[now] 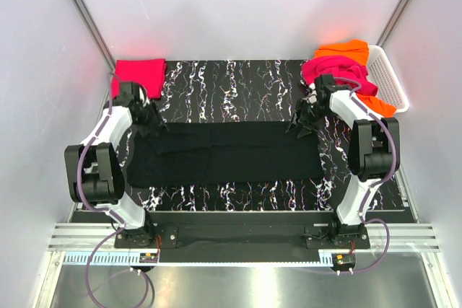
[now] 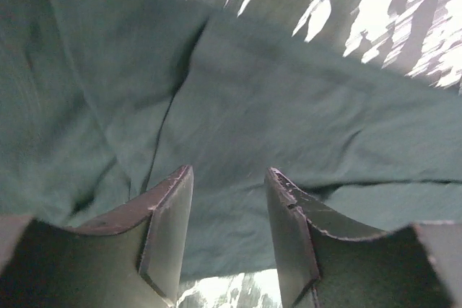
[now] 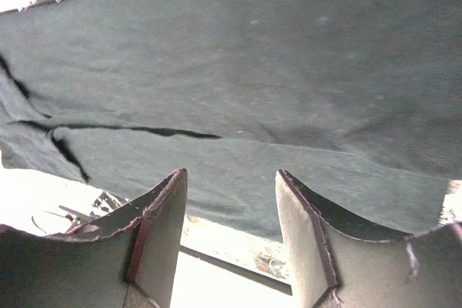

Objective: Fold and stack the t-shirts
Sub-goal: Fold the tshirt

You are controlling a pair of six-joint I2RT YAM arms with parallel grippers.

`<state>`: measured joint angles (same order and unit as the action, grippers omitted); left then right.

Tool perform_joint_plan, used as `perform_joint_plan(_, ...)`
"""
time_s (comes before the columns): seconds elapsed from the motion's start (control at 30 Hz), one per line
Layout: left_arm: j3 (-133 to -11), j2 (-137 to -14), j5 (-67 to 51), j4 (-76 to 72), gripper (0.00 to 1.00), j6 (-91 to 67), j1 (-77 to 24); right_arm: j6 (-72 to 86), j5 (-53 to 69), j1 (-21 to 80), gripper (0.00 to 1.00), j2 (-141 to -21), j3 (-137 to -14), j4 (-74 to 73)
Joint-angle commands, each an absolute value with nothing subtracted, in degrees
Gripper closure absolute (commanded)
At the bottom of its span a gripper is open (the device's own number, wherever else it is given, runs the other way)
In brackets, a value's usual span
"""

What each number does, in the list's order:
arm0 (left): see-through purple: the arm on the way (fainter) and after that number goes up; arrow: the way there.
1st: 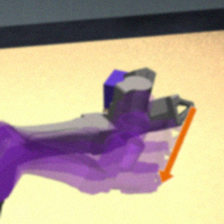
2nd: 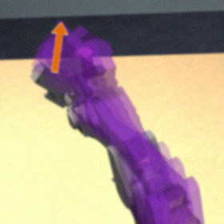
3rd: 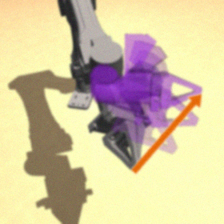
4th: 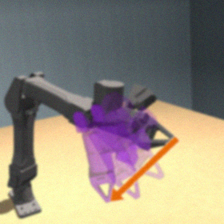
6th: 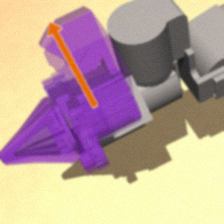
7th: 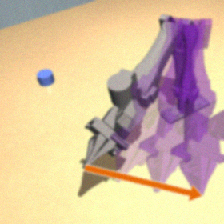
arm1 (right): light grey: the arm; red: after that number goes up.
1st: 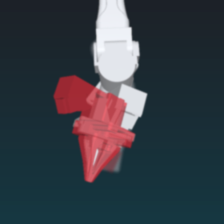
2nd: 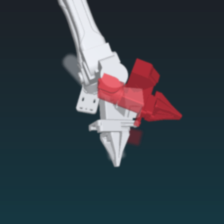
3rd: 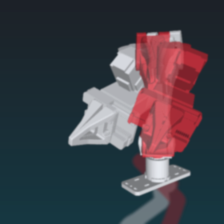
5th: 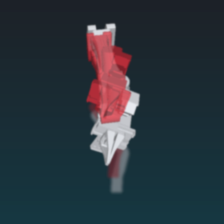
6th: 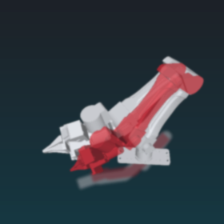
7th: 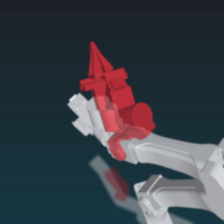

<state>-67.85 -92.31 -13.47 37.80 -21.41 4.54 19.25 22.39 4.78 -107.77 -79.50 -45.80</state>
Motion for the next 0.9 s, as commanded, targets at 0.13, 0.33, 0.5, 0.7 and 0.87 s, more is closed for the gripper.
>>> perform_joint_plan(0.13, -65.0, -92.1, -13.6, 37.3, 0.51, -25.4, 0.3, 17.8, 23.3, 11.2, 0.38, -108.9, -83.3, -45.8)
perform_joint_plan(0.33, -63.2, -91.5, -8.0, 35.9, 0.49, -32.3, -2.7, 16.2, 17.5, 18.0, 0.39, -115.7, -91.6, -47.8)
perform_joint_plan(0.5, -58.9, -93.9, -8.3, 29.5, 0.52, -37.7, -3.2, 16.3, 12.8, 19.3, 0.67, -120.4, -96.8, -47.5)
perform_joint_plan(0.7, -59.5, -91.6, -6.5, 26.5, 0.65, -37.7, -4.4, 14.9, 12.0, 19.2, 0.94, -122.9, -98.4, -47.4)
perform_joint_plan(0.87, -57.6, -84.8, -4.7, 26.7, 0.67, -38.1, -4.5, 13.9, 11.3, 19.2, 0.99, -121.7, -95.3, -47.3)
